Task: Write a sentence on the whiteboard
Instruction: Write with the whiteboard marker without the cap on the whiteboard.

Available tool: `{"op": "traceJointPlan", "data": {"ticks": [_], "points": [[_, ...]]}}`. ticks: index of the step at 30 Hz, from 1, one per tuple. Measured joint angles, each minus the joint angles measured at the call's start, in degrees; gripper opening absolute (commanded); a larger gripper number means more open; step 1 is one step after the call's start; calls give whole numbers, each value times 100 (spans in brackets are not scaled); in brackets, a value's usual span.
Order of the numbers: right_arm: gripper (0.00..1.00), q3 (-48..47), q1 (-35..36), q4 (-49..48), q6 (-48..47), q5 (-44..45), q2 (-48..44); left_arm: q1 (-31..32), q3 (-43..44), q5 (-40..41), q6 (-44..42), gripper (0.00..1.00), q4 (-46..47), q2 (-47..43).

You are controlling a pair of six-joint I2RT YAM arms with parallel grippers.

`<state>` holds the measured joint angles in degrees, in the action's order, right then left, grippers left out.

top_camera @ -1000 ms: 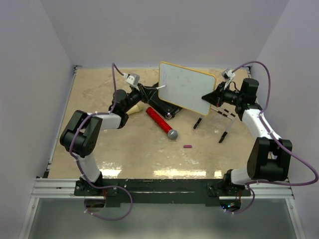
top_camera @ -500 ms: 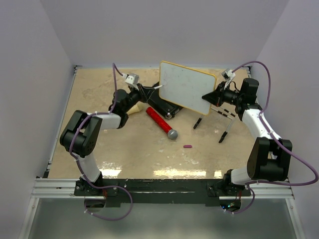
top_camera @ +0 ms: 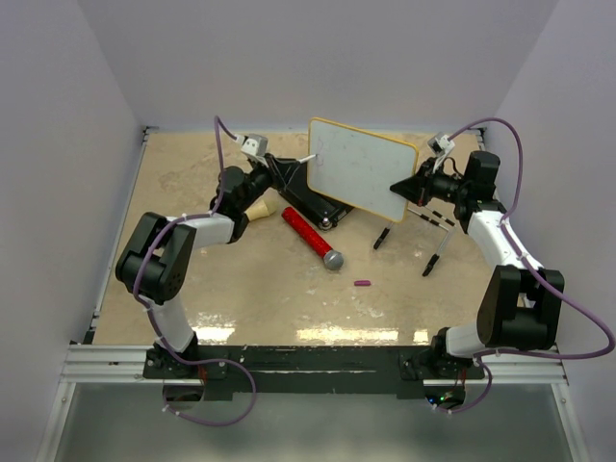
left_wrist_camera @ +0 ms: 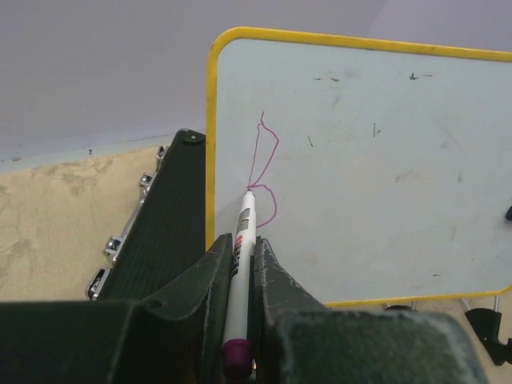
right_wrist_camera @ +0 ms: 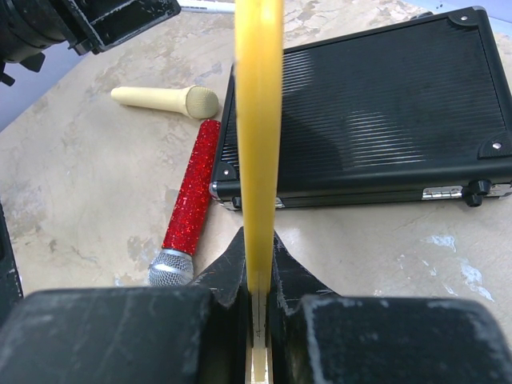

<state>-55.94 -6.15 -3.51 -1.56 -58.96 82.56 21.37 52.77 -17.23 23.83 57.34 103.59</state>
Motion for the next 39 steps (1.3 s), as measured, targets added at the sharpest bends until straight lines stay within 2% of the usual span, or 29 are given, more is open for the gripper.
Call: {"op": "traceJointPlan", "data": {"ticks": [14, 20, 29, 39], "points": [[0, 0, -2, 0, -7, -2, 0, -2, 92, -13, 2, 0, -7, -33], [0, 0, 9, 7, -26, -92, 57, -2, 42, -85, 0, 0, -94, -586], [0, 0, 13, 7, -37, -120, 68, -2, -640, -308, 17, 0, 31, -1641], [0, -2, 13, 17, -96, -125, 68, 2, -1432, -337, 57, 0, 37, -1775]]}}
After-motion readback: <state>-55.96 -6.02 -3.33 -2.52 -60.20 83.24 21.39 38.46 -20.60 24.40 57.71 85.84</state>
